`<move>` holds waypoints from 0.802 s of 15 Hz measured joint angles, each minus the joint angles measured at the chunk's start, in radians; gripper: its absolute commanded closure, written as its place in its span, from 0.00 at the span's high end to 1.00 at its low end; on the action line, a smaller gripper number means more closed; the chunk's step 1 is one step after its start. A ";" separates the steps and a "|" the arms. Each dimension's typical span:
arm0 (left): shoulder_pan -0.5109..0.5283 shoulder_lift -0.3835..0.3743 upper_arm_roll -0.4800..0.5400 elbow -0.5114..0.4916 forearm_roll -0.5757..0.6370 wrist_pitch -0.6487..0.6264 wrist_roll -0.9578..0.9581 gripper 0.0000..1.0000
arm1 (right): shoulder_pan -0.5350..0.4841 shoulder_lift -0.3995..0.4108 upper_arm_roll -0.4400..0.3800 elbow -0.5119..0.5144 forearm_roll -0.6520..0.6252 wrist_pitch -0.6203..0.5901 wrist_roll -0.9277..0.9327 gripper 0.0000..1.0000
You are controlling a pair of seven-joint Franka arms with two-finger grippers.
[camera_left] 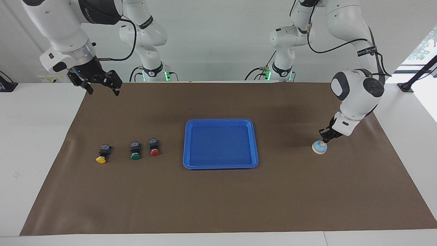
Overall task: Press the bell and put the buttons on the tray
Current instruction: 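Press down on the white bell with the left gripper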
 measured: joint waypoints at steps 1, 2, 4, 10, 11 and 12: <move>0.000 0.001 0.000 -0.003 0.000 0.004 0.000 0.00 | 0.000 0.000 0.000 0.000 0.000 0.000 0.000 1.00; 0.000 0.003 0.000 -0.005 0.000 0.007 0.000 0.00 | 0.000 0.000 0.000 0.000 0.000 0.000 0.000 1.00; 0.000 0.011 -0.001 -0.016 0.000 0.029 0.000 0.00 | 0.000 0.000 0.000 0.000 0.000 0.000 0.000 1.00; -0.001 0.016 -0.002 -0.030 0.000 0.057 0.001 0.00 | 0.000 0.000 0.000 0.000 0.000 0.000 0.000 1.00; -0.002 0.018 -0.002 -0.026 0.000 0.046 0.001 0.00 | 0.000 0.000 0.000 0.000 0.000 0.000 0.000 1.00; -0.002 0.019 -0.003 -0.014 0.000 0.019 0.001 0.00 | 0.000 0.000 0.000 0.000 0.000 0.000 0.000 1.00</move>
